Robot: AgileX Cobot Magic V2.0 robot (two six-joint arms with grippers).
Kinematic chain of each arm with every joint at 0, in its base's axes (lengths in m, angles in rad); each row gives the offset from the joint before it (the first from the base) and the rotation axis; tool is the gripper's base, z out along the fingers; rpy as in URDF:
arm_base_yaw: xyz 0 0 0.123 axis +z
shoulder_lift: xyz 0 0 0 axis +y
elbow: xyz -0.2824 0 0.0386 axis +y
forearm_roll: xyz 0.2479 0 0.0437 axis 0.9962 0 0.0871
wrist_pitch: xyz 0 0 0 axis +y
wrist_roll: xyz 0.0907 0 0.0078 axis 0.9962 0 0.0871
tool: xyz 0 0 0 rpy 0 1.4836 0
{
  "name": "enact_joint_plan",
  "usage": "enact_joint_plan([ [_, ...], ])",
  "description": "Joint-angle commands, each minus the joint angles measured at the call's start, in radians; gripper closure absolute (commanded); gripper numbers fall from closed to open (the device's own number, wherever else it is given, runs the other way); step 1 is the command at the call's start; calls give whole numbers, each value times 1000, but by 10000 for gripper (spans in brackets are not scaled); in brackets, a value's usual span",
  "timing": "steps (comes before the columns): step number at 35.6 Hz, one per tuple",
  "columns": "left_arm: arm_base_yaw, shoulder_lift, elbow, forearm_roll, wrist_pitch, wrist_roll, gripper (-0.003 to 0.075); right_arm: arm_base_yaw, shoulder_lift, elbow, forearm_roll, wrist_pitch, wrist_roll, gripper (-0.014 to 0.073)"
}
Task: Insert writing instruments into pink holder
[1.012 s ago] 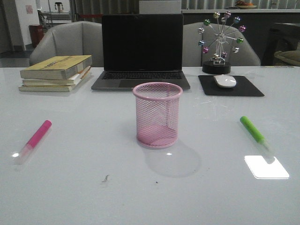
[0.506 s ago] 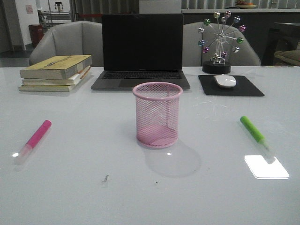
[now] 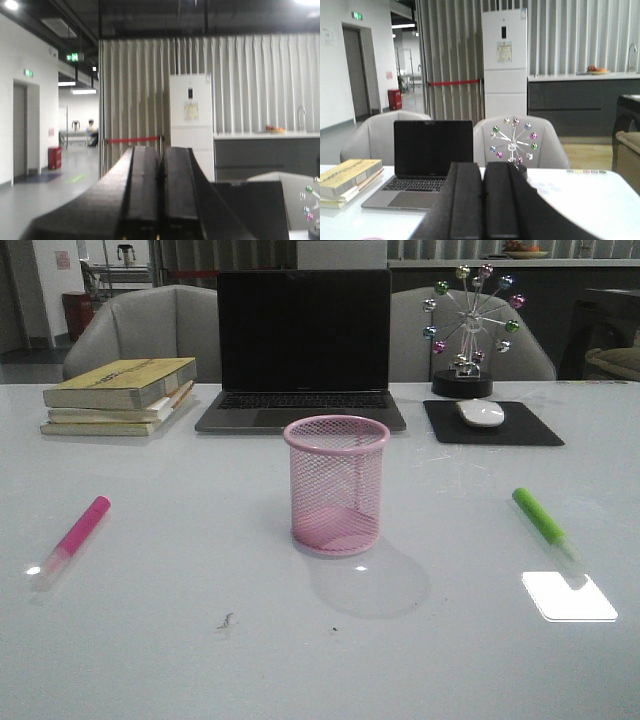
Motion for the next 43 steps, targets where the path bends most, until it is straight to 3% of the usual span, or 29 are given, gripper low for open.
enact_joint_plan([
  [1, 2, 100, -71, 4, -36, -8, 629, -1, 99, -73, 1, -84, -2, 536],
  [15, 2, 346, -80, -41, 45, -8, 610, -1, 365, -104, 1, -24, -2, 529],
  [19, 2, 384, -80, -88, 45, -8, 533, -1, 411, -104, 1, 27, -2, 454],
  [27, 2, 438, -80, -125, 47, -8, 238, -1, 467, -103, 1, 43, -2, 136],
  [36, 2, 504, -76, -152, 55, -8, 292, -1, 474, -104, 7, 59, -2, 127],
  [43, 2, 539, -76, -152, 77, -8, 296, 1, 629, -237, 6, 247, -14, 127],
])
